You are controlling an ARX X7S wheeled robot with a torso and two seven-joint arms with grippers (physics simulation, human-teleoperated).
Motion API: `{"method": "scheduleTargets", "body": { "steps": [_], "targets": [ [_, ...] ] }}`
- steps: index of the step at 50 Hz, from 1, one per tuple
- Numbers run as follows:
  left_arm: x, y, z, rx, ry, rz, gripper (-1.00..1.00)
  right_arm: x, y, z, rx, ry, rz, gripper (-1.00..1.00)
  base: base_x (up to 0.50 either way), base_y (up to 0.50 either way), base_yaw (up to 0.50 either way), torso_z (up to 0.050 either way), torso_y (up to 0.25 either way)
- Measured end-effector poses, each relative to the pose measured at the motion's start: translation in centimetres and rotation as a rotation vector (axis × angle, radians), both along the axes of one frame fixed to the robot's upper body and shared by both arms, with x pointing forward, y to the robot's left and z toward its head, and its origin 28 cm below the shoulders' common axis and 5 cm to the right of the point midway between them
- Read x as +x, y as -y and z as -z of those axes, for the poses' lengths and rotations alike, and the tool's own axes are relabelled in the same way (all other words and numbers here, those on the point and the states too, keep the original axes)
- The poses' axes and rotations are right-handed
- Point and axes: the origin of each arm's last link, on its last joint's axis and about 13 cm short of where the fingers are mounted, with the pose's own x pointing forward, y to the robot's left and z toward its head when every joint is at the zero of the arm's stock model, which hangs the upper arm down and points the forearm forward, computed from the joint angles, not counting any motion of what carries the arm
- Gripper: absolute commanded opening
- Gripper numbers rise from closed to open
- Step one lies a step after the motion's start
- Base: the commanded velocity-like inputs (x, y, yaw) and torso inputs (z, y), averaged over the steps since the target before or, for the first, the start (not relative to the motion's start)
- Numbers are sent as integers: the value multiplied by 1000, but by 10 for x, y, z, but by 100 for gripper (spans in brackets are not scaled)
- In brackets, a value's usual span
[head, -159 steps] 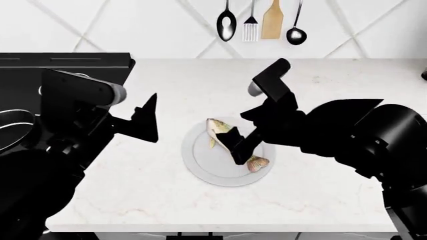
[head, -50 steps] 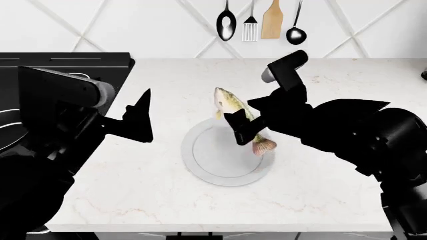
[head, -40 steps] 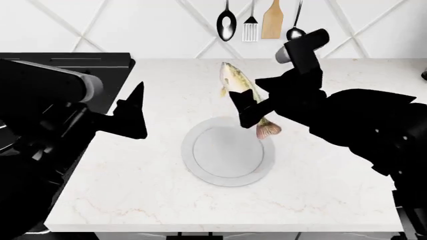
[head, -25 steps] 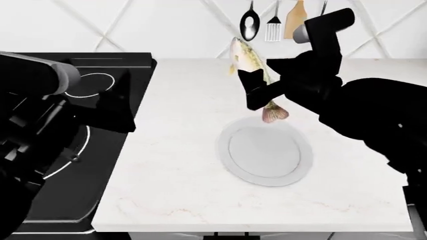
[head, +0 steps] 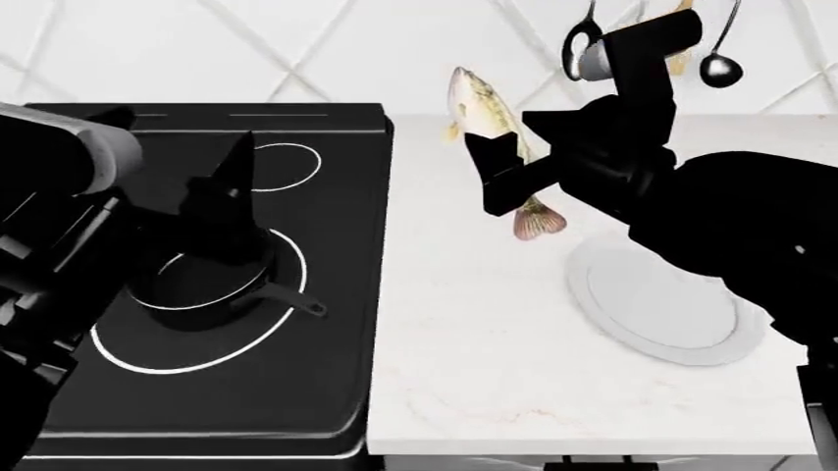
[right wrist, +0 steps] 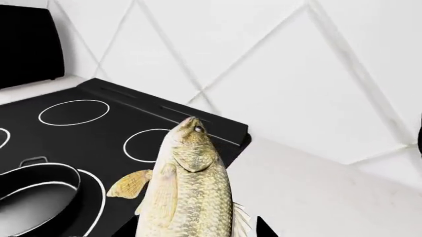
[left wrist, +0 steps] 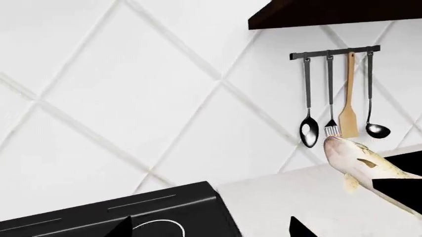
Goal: Frozen meat rests on a plate on the counter. Retrieve the meat and place it in a pot on a burner. Then turn the burner on.
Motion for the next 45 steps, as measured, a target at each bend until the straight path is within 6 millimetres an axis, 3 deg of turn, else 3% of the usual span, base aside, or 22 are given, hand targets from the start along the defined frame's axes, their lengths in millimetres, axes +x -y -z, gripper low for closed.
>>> {"method": "scheduleTargets", "body": {
  "steps": [39, 45],
  "targets": [
    [13, -3, 12, 3, -3, 9, 100, -2, -3, 2, -25, -9, -22, -100, 0, 500, 0, 0, 1],
    [13, -4, 12, 2, -5, 2, 100, -2, -5, 3, -23, -18, -39, -100, 0, 53, 0, 0, 2]
  ]
}}
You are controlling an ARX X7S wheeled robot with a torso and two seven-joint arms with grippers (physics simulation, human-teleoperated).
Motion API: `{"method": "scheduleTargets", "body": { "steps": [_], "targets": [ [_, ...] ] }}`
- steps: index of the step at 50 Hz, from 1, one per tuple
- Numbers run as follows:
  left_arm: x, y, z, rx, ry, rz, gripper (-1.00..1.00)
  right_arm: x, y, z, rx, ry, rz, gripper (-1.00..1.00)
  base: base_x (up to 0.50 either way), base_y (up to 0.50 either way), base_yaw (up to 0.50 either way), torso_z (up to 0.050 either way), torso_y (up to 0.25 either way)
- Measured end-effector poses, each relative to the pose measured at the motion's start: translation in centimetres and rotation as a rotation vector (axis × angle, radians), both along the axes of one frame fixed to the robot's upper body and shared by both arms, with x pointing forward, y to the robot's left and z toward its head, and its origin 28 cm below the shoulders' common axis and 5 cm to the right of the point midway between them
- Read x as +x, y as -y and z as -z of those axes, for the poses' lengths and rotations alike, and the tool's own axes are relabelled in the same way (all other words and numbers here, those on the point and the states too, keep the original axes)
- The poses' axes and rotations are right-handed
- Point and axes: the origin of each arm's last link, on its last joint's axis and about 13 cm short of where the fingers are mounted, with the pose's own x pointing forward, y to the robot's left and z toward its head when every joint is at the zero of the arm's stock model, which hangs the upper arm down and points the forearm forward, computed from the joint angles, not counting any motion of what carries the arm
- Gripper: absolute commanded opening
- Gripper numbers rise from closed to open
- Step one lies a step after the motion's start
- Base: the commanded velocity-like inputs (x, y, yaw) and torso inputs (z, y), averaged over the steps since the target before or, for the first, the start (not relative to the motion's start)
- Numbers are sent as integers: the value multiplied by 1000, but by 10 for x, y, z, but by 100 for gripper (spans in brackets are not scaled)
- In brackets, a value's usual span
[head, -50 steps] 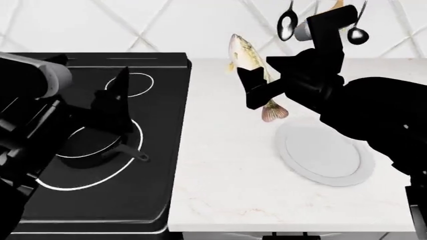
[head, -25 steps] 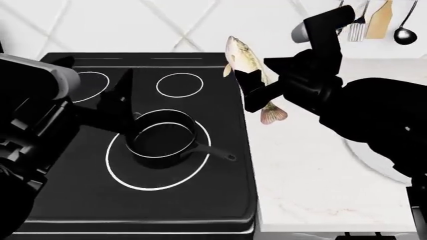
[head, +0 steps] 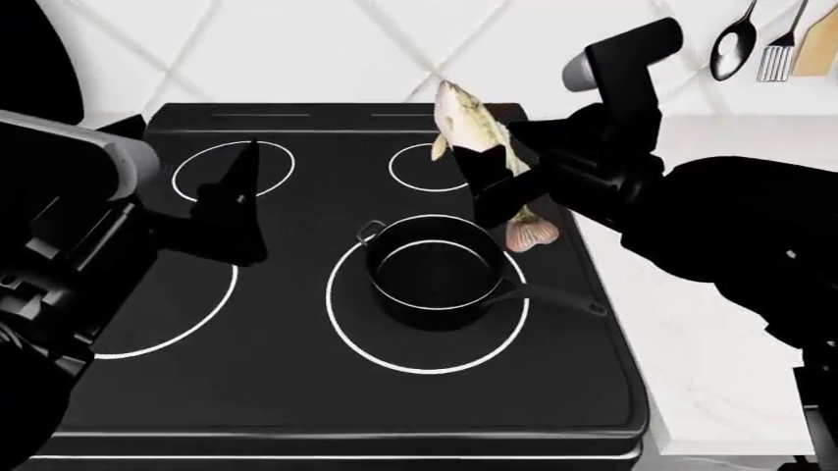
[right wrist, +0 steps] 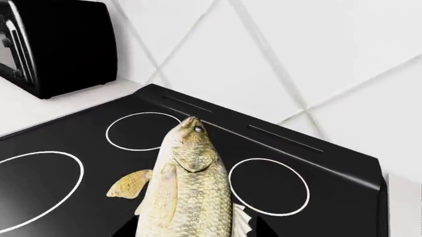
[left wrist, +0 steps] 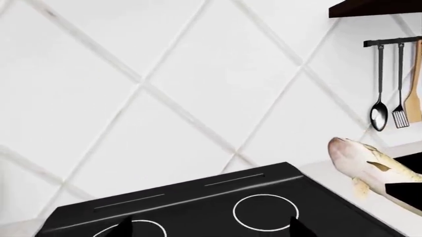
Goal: Frozen meat rests on a plate on the counter. Retrieve the meat and place it in a pot on a burner. Then turn the burner on.
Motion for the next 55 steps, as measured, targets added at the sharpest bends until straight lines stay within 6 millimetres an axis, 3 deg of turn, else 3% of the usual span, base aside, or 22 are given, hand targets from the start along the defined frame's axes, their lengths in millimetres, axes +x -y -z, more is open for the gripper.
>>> {"method": "scheduleTargets", "body": {
  "steps": [12, 36, 55],
  "targets": [
    [0, 0, 2, -12, -6, 4, 100, 5, -1, 4, -81, -58, -5, -100, 0, 0, 0, 0, 1],
    [18, -5, 11, -96, -17, 27, 100, 42, -7, -10, -311, -302, -7, -100, 0, 0, 0, 0, 1],
    [27, -9, 22, -133, -30, 34, 100, 43, -14, -18, -399, -454, -63, -100, 0, 0, 0, 1, 1]
  ]
}}
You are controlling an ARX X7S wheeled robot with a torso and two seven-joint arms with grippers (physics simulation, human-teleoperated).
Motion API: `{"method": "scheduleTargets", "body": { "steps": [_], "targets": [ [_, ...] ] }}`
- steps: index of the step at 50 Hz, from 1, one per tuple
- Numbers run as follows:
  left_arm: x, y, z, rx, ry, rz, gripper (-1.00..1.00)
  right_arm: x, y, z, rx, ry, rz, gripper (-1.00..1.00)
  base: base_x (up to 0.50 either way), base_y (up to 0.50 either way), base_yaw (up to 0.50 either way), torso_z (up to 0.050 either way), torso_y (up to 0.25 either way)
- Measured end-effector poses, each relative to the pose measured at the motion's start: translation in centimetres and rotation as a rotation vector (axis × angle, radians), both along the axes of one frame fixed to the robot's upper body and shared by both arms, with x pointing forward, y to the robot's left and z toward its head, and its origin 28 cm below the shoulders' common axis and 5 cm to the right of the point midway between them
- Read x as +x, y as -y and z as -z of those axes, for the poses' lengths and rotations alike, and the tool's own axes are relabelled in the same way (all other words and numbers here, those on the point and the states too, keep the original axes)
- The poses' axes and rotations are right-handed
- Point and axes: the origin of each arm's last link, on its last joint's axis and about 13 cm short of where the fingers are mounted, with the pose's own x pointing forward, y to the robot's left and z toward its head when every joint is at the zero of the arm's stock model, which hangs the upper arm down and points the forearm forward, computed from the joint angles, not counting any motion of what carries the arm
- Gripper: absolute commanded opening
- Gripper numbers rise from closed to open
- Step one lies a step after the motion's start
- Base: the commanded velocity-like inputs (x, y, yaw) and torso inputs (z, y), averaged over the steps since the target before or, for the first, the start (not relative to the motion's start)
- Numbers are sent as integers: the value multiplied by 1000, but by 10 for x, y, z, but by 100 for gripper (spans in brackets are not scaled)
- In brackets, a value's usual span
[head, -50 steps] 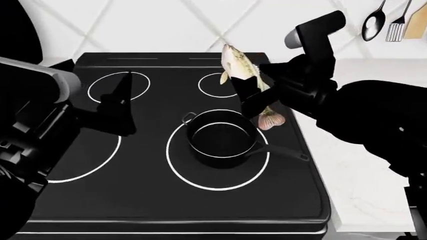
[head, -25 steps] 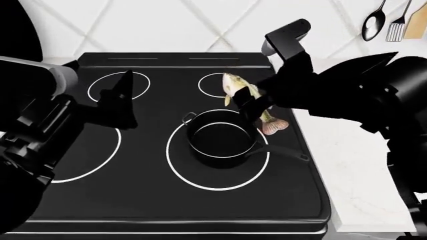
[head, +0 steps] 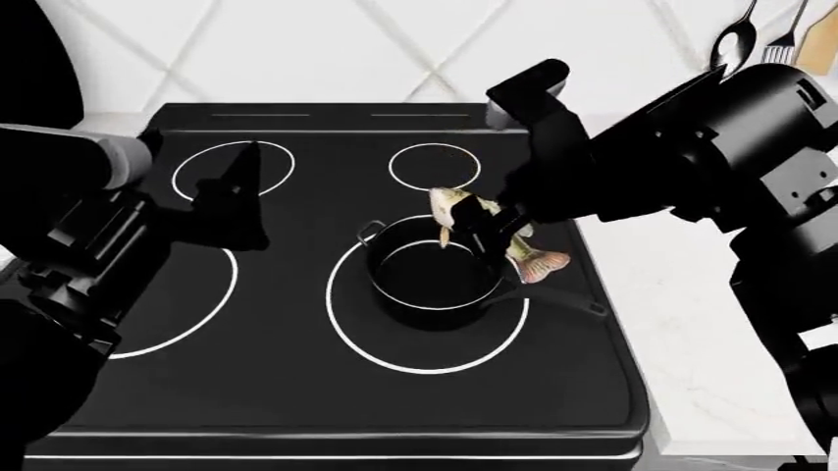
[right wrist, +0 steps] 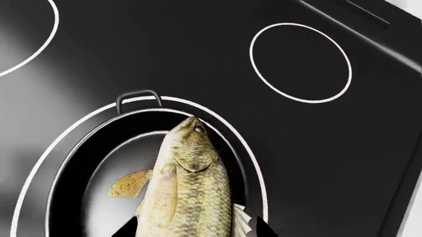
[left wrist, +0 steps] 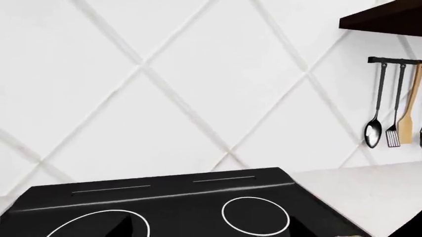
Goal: Frozen meat rests on a plate on the counter. Retrieve the meat and place it in a pot on a burner. Then turn the burner on.
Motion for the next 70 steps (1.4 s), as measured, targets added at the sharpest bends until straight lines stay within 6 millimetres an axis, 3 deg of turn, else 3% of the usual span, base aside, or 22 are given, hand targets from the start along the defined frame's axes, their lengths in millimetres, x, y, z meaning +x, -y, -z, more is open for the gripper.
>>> {"method": "scheduleTargets", "body": {
  "steps": [70],
  "targets": [
    [5, -8, 19, -33, -46, -15, 100, 18, -23, 18, -74, -54, -111, -100, 0, 0, 0, 0, 1]
  ]
}}
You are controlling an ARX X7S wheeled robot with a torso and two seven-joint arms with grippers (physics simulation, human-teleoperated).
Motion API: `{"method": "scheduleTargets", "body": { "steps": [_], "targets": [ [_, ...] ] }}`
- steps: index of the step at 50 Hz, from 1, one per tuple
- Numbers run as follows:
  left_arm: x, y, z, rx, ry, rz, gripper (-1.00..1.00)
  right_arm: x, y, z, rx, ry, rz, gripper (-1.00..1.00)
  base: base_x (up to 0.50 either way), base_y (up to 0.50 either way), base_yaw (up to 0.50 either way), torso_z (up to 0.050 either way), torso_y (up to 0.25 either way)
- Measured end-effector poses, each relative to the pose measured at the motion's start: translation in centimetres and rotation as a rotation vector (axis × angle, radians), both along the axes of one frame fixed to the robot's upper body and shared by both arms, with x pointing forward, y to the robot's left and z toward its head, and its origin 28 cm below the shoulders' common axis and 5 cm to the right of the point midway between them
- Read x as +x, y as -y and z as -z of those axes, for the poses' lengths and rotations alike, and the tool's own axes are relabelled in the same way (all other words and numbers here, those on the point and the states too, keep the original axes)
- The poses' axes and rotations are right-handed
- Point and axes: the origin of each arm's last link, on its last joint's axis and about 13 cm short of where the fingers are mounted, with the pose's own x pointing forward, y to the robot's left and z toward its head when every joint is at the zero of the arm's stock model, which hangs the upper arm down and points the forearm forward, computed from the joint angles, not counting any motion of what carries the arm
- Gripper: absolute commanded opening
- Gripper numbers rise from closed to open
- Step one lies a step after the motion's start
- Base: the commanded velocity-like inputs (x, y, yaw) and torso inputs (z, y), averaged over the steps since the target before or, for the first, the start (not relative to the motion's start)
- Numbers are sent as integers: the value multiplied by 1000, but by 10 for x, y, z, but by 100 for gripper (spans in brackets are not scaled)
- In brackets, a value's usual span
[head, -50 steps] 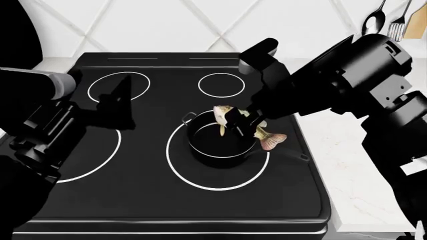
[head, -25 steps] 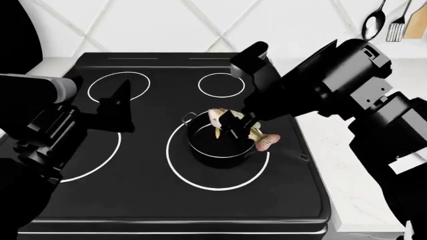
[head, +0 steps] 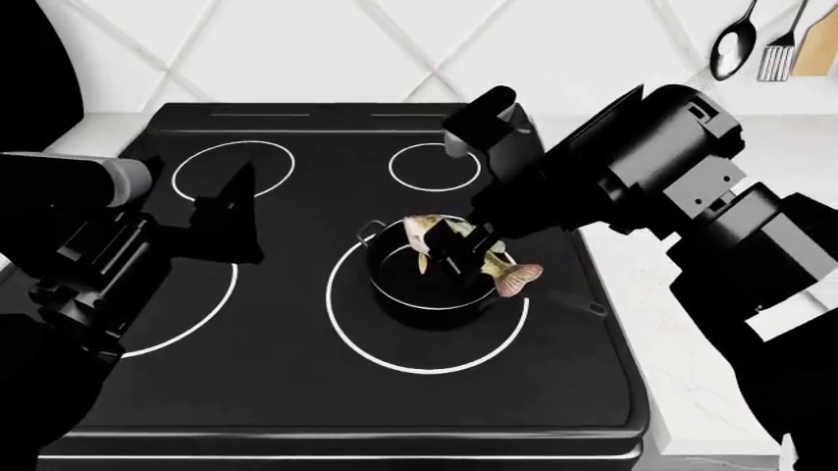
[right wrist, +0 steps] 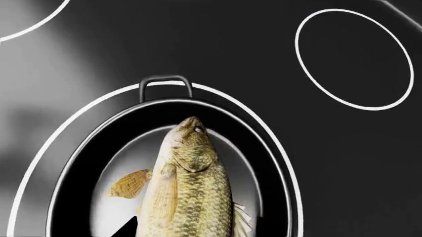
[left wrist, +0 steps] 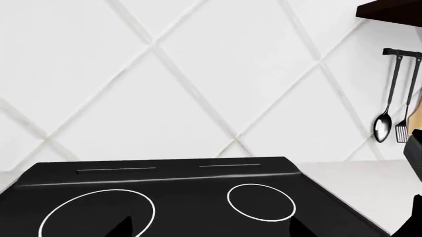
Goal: Frozen meat rests on a plate on the counter. Retrieve the meat and place it in a pot on a burner. Then turn the burner on.
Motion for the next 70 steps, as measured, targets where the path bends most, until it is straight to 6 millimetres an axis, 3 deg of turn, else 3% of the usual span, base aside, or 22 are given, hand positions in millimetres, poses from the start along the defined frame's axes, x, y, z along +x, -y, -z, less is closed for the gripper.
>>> {"method": "scheduleTargets", "body": {
  "steps": [31, 32, 58, 70],
  "targets": [
    [1, -1, 3, -3, -10, -12, 100, 7, -3, 10, -17, 11, -16, -100, 0, 0, 0, 1, 1],
    [1, -1, 4, -4, -10, -12, 100, 7, -3, 11, -18, 13, -16, 100, 0, 0, 0, 0, 0],
    [-3, -2, 3, -6, -9, -19, 100, 4, -5, 1, -23, 102, -38, 100, 0, 0, 0, 0, 0],
    [-6, 3, -4, 15, 1, -5, 100, -15, -1, -13, 96, 285, 41, 100, 0, 0, 0, 0, 0]
  ]
}}
